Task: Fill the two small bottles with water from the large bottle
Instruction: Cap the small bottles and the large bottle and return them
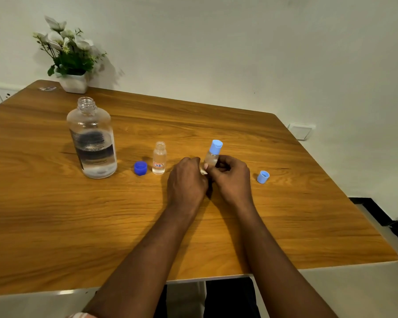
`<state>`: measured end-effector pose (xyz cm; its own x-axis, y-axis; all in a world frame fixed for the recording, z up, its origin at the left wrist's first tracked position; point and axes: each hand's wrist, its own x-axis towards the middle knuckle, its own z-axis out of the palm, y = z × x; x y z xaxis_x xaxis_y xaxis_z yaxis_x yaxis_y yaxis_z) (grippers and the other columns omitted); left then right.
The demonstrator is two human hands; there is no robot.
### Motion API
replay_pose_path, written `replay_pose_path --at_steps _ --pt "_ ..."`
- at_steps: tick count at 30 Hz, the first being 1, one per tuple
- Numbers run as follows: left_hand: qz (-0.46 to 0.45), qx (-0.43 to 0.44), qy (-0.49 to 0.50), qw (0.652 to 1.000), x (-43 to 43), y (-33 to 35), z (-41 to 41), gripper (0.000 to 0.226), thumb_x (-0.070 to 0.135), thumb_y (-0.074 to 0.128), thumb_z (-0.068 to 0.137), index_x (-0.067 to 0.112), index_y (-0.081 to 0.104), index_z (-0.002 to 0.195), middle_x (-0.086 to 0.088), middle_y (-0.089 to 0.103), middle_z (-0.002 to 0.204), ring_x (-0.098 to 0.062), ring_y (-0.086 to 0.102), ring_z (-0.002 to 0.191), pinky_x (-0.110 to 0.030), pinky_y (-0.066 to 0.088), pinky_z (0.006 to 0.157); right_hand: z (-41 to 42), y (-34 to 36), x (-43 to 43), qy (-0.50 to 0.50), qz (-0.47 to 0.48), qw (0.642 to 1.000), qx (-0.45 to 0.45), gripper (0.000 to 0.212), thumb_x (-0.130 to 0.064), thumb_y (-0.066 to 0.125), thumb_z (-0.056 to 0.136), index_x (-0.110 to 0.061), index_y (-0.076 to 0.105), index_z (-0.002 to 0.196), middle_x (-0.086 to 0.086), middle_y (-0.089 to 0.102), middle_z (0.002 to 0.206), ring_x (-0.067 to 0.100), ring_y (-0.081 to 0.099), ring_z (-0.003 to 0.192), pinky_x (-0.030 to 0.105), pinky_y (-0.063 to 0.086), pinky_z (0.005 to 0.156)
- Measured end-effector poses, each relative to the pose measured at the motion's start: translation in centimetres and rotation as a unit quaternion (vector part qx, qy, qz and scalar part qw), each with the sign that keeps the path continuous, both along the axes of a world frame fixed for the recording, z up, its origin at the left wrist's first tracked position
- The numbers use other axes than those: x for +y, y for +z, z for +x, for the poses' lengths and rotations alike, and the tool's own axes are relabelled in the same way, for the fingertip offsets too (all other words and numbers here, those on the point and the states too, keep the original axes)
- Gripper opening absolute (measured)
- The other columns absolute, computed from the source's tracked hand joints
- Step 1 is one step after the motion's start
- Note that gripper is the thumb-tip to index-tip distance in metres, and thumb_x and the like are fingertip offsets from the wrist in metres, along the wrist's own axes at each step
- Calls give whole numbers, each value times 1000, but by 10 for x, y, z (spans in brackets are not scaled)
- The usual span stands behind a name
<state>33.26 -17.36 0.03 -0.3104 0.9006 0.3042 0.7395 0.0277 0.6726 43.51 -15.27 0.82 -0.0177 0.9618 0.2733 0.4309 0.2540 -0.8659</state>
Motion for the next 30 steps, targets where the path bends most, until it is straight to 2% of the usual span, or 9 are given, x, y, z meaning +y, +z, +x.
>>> replay_pose_path --at_steps 3,7,14,18,20,23,26,30 --pt "-6 10 5 1000 0 -1 0 25 23 63 88 9 65 109 -10 67 106 -30 61 101 -39 47 80 -3 1 9 -26 12 1000 -1 18 -21 74 80 -16 73 98 -5 75 84 7 70 75 40 59 73" --pt "-8 10 9 1000 1 -2 -1 24 24 66 86 9 67 105 -10 68 104 -29 62 100 -39 49 79 -5 -1 15 -34 20 999 -26 18 -22 73 81 -16 73 98 -6 74 86 6 69 78 37 58 75" --pt "-3 -20 10 1000 -4 0 0 34 24 70 85 8 64 115 -9 67 109 -25 61 103 -38 49 84 -3 -5 16 -35 9 998 -51 24 -26 75 80 -15 73 101 -5 75 89 6 69 82 39 58 78" --pt "6 -42 16 999 -15 -1 -2 43 26 73 82 11 63 122 -7 66 112 -24 59 108 -34 44 86 -3 -4 11 -47 -6 998 -49 50 -33 80 73 -12 68 117 1 73 106 11 68 96 37 56 87" --pt "13 -39 21 999 -21 -3 -3 46 26 73 83 13 61 125 -6 65 115 -22 58 110 -32 44 88 0 -2 7 -66 -4 997 -45 55 -28 81 74 -8 64 123 4 71 111 14 65 101 32 54 89" --pt "15 -29 17 999 -28 -5 -4 45 25 72 84 14 61 126 -5 65 116 -21 58 110 -32 45 90 9 -2 -4 -88 4 996 -32 44 -20 78 78 -8 66 119 5 72 109 12 66 96 32 55 88" --pt "13 -12 2 1000 -31 -6 -2 44 26 71 85 14 62 126 -6 66 117 -21 60 110 -34 47 90 26 -3 -18 -130 10 991 -9 28 -14 76 80 -8 71 108 5 73 100 9 65 86 26 54 83" --pt "6 -3 -6 1000 -32 -7 -2 42 28 70 85 13 64 123 -8 67 115 -24 61 109 -35 46 87 56 -5 -26 -246 33 969 17 21 -14 74 81 -11 73 101 5 74 95 13 66 86 34 54 85"
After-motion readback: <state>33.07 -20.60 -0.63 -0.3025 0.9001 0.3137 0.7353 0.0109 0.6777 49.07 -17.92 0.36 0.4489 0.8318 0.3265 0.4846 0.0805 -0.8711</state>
